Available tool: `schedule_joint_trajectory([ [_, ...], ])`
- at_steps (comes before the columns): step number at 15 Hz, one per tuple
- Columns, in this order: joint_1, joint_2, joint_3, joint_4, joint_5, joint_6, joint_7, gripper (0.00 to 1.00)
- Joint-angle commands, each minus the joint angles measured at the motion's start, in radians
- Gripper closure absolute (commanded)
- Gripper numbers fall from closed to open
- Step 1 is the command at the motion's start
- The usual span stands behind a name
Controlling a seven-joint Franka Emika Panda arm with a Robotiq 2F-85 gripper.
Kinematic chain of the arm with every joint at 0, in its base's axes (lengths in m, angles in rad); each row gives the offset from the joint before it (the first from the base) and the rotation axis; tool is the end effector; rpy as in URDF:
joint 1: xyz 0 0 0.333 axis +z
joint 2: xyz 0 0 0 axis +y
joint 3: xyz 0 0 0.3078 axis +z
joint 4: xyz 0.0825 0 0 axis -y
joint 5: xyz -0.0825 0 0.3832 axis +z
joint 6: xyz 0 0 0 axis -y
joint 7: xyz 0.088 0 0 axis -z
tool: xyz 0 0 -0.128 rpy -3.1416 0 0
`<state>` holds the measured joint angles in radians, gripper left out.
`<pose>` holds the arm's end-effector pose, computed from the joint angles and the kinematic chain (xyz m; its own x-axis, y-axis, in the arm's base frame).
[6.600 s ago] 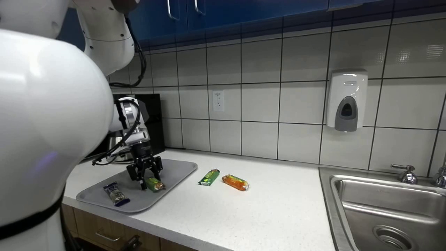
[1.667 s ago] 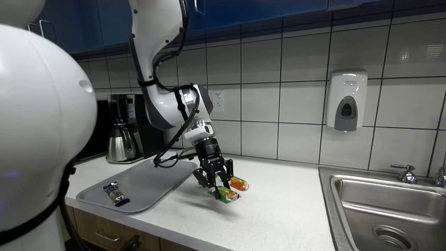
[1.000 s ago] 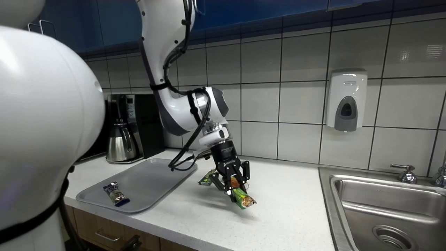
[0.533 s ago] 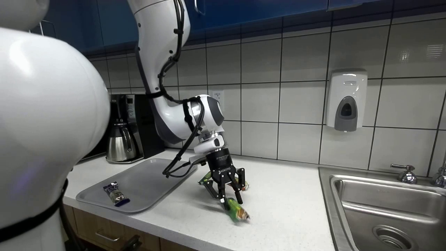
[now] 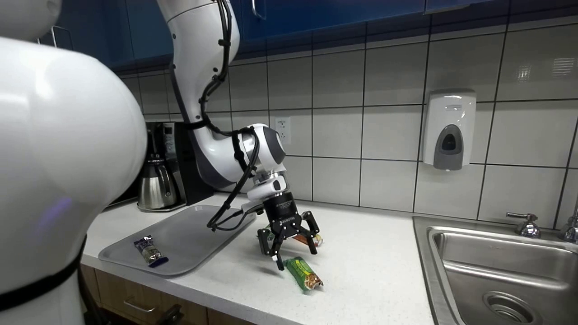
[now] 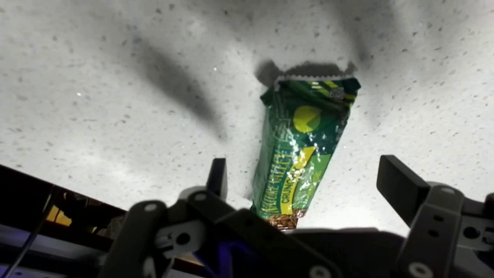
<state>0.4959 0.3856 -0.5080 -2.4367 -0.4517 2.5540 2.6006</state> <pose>0.4521 -0.0287 0.1258 -0.5449 -0.7184 0.4323 -0.8228 0.5575 -0.1106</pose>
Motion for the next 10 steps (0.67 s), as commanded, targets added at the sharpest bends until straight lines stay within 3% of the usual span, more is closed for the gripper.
schedule_joint_trajectory([
  [1, -0.108, -0.070, 0.111, -0.018, -0.057, 0.024, -0.021, 0.00],
  [10, -0.272, -0.152, 0.324, -0.010, -0.003, 0.050, -0.251, 0.00],
])
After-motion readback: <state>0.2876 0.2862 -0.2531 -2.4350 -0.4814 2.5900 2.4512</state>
